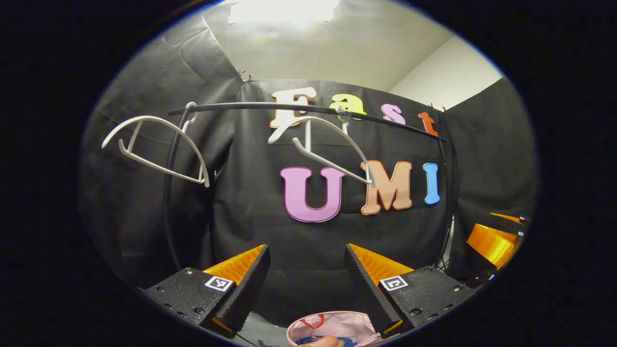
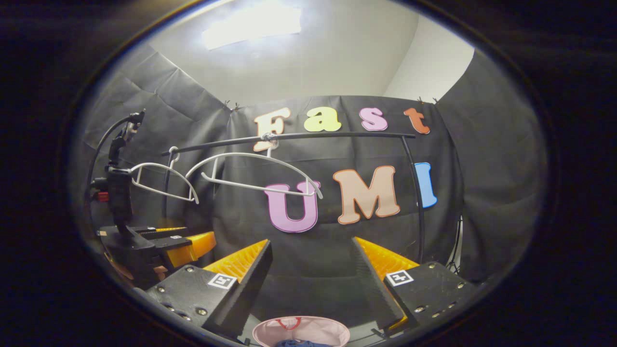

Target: Grasp the clothes on the hanger with both hands and then place them into the laundry hamper below.

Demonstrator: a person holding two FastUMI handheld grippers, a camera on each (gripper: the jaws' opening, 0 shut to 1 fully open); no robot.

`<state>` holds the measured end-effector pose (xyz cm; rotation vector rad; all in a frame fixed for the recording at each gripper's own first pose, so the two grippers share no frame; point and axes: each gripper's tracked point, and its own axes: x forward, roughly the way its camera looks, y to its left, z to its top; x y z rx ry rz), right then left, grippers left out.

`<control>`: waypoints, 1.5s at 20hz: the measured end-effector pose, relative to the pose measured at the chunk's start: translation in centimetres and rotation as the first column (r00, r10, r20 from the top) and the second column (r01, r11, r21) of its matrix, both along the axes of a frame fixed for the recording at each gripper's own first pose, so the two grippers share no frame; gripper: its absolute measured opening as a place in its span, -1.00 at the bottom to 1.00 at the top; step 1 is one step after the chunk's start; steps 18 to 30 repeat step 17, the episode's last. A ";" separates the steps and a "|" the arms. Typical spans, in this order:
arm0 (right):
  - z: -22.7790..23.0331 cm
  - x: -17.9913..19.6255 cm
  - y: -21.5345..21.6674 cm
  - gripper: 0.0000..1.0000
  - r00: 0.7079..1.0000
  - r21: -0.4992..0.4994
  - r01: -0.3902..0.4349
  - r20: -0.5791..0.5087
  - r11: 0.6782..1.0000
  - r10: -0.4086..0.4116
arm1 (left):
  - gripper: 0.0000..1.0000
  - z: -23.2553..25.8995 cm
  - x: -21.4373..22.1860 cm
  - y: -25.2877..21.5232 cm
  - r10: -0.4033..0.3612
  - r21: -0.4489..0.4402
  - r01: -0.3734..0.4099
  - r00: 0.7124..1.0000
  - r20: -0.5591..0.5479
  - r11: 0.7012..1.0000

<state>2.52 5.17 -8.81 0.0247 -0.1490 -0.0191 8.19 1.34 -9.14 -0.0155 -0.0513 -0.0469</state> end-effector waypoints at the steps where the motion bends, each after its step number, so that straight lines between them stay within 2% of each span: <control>1: -0.1 0.1 0.2 0.93 1.000 0.001 -0.005 -0.001 1.000 0.005 | 0.90 0.0 0.1 0.3 0.006 -0.013 -0.006 1.000 -0.002 1.000; 3: -0.3 0.3 0.2 0.86 1.000 0.002 -0.007 0.000 1.000 0.007 | 0.83 0.0 0.3 0.9 0.018 -0.038 -0.018 1.000 -0.004 0.999; 5: -0.5 0.4 0.3 1.00 1.000 0.002 -0.011 0.002 1.000 0.011 | 0.83 0.1 0.5 1.7 0.041 -0.061 -0.040 0.999 0.003 0.997; 6: -0.6 0.5 0.2 0.93 1.000 0.003 -0.011 0.003 1.000 0.011 | 0.83 0.2 0.5 2.2 0.053 -0.075 -0.052 0.999 0.009 0.996; 9: -0.8 0.7 -0.1 0.93 1.000 0.014 -0.011 0.005 1.000 0.011 | 0.83 0.2 0.5 2.4 0.054 -0.108 -0.052 0.998 0.015 0.993; 10: -0.9 0.7 -0.2 0.86 1.000 0.020 -0.011 0.004 1.000 0.011 | 0.83 0.3 0.6 2.4 0.051 -0.107 -0.049 0.999 0.017 0.993; 16: -0.6 0.4 -1.0 0.93 1.000 0.025 -0.009 0.017 1.000 0.009 | 0.83 0.6 0.4 1.6 0.049 -0.058 -0.047 0.998 0.034 0.997; 30: -0.6 0.3 -1.2 0.93 1.000 0.028 -0.009 0.021 1.000 0.008 | 0.83 0.7 0.4 1.4 0.045 -0.057 -0.043 0.998 0.038 0.997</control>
